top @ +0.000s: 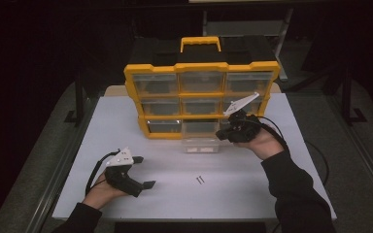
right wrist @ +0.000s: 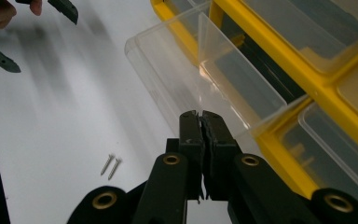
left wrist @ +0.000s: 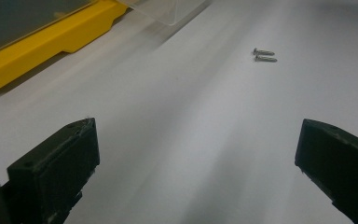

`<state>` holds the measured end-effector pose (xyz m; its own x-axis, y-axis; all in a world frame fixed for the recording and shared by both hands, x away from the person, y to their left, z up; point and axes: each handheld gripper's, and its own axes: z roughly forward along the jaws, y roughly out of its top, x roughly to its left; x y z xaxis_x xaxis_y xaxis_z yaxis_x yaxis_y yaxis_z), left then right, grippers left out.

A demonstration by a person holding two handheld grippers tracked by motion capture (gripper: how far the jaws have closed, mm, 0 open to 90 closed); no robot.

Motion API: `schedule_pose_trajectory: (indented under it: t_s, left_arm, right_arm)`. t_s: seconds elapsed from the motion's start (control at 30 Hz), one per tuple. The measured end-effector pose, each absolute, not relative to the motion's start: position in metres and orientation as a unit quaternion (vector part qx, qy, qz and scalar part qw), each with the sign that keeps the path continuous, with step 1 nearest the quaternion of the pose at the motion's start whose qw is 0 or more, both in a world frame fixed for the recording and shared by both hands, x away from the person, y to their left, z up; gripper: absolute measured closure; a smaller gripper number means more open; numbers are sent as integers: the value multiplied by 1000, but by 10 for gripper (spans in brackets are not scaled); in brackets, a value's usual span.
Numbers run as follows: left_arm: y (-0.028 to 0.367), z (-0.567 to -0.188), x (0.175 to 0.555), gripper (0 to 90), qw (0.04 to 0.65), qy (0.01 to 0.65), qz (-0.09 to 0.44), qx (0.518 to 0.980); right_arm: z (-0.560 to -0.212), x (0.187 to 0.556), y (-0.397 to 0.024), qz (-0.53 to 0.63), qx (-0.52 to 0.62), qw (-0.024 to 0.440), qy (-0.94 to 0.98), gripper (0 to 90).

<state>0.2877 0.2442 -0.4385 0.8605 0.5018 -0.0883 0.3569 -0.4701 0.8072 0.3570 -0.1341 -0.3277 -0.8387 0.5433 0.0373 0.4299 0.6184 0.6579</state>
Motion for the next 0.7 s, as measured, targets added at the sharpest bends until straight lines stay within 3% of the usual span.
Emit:
schedule_pose_trajectory:
  t_s: [0.7]
  left_arm:
    - [245,-438,288,0,450,254,78,852]
  right_arm:
    - [-339,391,-82,329,255,82,905,857]
